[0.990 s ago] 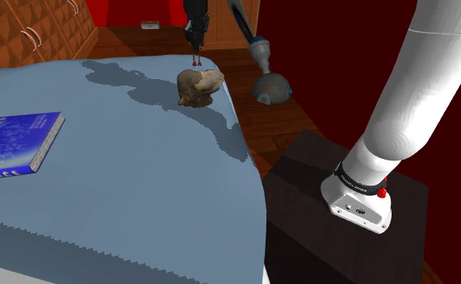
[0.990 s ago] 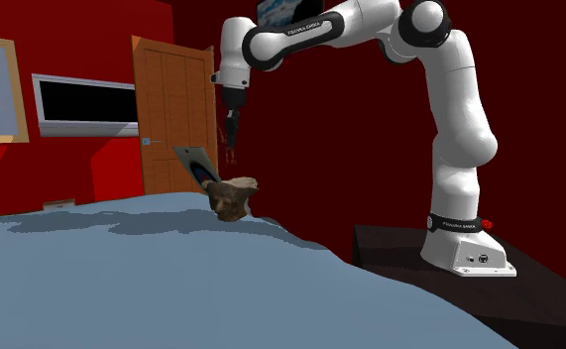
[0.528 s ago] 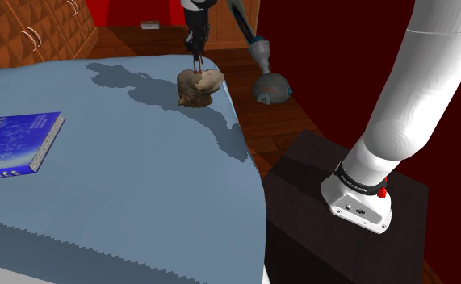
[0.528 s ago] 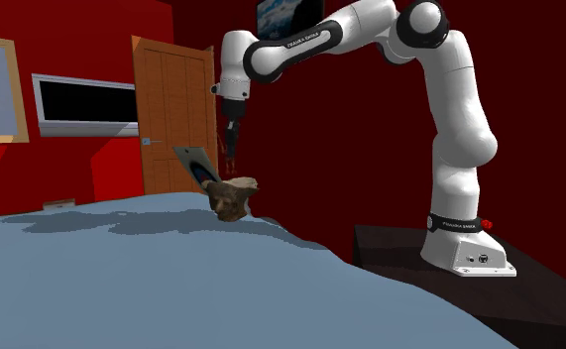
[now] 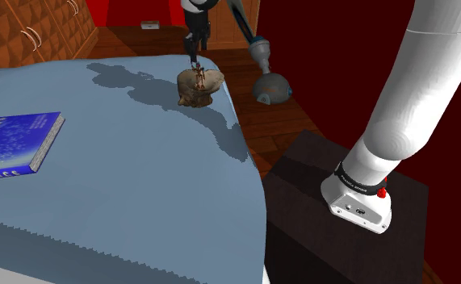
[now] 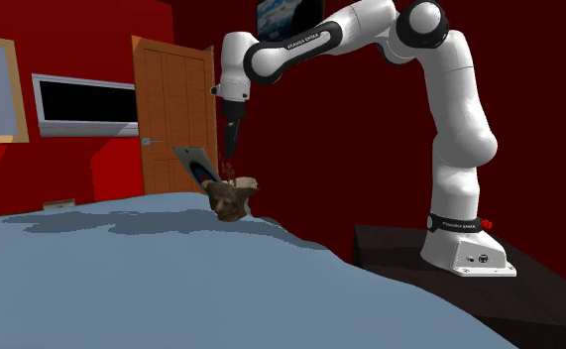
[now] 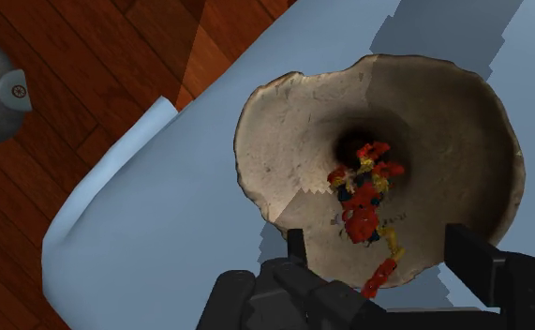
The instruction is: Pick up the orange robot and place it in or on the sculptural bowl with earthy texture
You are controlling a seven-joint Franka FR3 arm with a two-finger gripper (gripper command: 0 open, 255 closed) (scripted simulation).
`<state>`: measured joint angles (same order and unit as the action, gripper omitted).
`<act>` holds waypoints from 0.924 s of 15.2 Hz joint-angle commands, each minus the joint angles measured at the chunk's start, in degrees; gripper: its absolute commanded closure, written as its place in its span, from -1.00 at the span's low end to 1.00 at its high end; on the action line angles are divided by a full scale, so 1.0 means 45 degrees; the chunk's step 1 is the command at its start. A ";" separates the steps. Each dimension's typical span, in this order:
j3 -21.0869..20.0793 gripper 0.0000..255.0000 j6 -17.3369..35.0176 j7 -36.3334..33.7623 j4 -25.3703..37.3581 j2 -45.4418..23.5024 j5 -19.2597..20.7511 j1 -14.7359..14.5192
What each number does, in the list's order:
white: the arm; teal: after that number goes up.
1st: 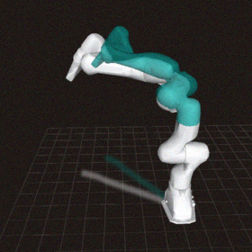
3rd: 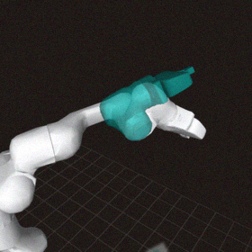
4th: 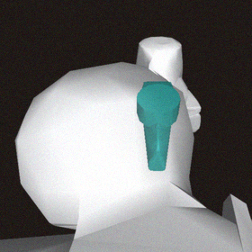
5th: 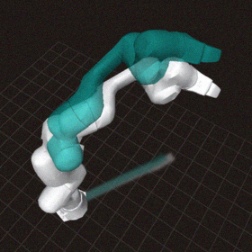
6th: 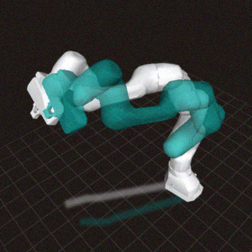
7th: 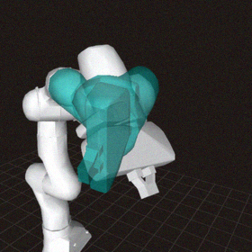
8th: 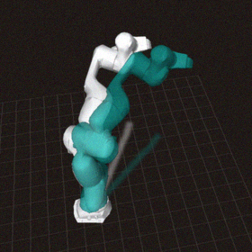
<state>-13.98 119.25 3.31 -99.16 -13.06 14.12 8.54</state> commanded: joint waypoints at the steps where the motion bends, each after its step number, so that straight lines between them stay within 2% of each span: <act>1: 0.0000 -1.00 0.0001 0.0000 -0.0001 0.0000 0.0000 0.0000; 4: 0.0000 -1.00 0.0001 0.0000 0.0000 0.0000 0.0000 0.0000; 8: -0.0122 -1.00 -0.1387 0.0163 0.0869 0.0535 -0.0244 -0.0082; 14: -0.0123 -1.00 -0.1387 0.0163 0.0869 0.0535 -0.0244 -0.0082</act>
<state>-14.52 113.05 4.04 -95.29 -10.65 13.02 8.18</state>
